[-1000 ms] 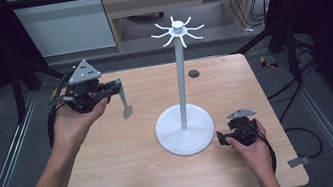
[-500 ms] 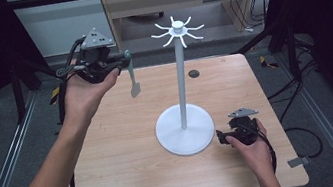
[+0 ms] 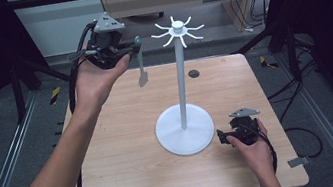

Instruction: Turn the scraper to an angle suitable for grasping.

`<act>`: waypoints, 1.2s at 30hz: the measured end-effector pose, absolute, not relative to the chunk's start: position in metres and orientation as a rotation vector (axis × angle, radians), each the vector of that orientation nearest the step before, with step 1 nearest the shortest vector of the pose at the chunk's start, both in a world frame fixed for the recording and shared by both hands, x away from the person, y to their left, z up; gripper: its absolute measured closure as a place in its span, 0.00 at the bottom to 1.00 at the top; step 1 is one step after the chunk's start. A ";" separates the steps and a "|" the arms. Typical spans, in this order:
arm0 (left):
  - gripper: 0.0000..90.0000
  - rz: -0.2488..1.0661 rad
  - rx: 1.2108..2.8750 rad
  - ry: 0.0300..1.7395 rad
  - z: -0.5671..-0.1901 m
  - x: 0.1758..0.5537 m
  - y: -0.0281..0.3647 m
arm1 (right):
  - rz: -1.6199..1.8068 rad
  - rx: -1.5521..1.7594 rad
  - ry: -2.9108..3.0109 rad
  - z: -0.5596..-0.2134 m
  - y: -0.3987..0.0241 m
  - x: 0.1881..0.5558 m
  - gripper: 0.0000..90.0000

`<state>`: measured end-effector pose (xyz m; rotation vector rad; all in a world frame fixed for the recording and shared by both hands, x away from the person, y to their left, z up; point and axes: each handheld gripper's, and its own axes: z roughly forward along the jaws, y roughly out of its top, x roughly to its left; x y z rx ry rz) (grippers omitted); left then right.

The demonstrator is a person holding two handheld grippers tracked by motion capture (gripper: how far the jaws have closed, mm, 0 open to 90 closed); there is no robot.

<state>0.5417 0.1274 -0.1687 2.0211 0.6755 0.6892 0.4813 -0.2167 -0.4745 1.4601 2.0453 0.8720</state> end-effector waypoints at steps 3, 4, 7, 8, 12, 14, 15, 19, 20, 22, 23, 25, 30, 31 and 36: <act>0.92 0.691 2.012 0.674 -0.166 0.545 0.125 | 0.866 1.459 2.045 -0.475 -0.216 0.481 0.10; 0.92 0.679 2.005 0.676 -0.165 0.546 0.123 | 0.866 1.458 2.045 -0.475 -0.216 0.482 0.10; 0.92 0.672 1.992 0.671 -0.164 0.548 0.120 | 0.867 1.461 2.045 -0.475 -0.216 0.482 0.10; 0.92 0.677 1.993 0.668 -0.164 0.548 0.119 | 0.867 1.463 2.042 -0.475 -0.216 0.482 0.10; 0.92 0.668 1.981 0.663 -0.163 0.550 0.115 | 0.870 1.461 2.040 -0.475 -0.217 0.481 0.10; 0.92 0.667 1.979 0.660 -0.163 0.551 0.112 | 0.868 1.460 2.044 -0.475 -0.217 0.482 0.10; 0.92 0.668 1.977 0.659 -0.163 0.551 0.112 | 0.866 1.463 2.044 -0.475 -0.217 0.482 0.10; 0.92 0.665 1.968 0.661 -0.163 0.552 0.110 | 0.868 1.462 2.044 -0.475 -0.216 0.482 0.10; 0.92 0.665 1.967 0.663 -0.163 0.553 0.110 | 0.865 1.458 2.047 -0.475 -0.217 0.482 0.10; 0.92 0.665 1.967 0.662 -0.163 0.553 0.109 | 0.867 1.461 2.045 -0.475 -0.216 0.482 0.10; 0.92 0.665 1.966 0.662 -0.163 0.554 0.109 | 0.865 1.461 2.046 -0.475 -0.216 0.482 0.10; 0.92 0.665 1.964 0.659 -0.163 0.555 0.107 | 0.866 1.462 2.046 -0.475 -0.216 0.482 0.10; 0.92 0.667 1.964 0.656 -0.163 0.555 0.106 | 0.864 1.461 2.048 -0.475 -0.217 0.482 0.10; 0.92 0.667 1.964 0.656 -0.163 0.555 0.106 | 0.862 1.460 2.050 -0.475 -0.217 0.482 0.10; 0.92 0.671 1.968 0.652 -0.163 0.556 0.104 | 0.859 1.458 2.053 -0.476 -0.217 0.482 0.10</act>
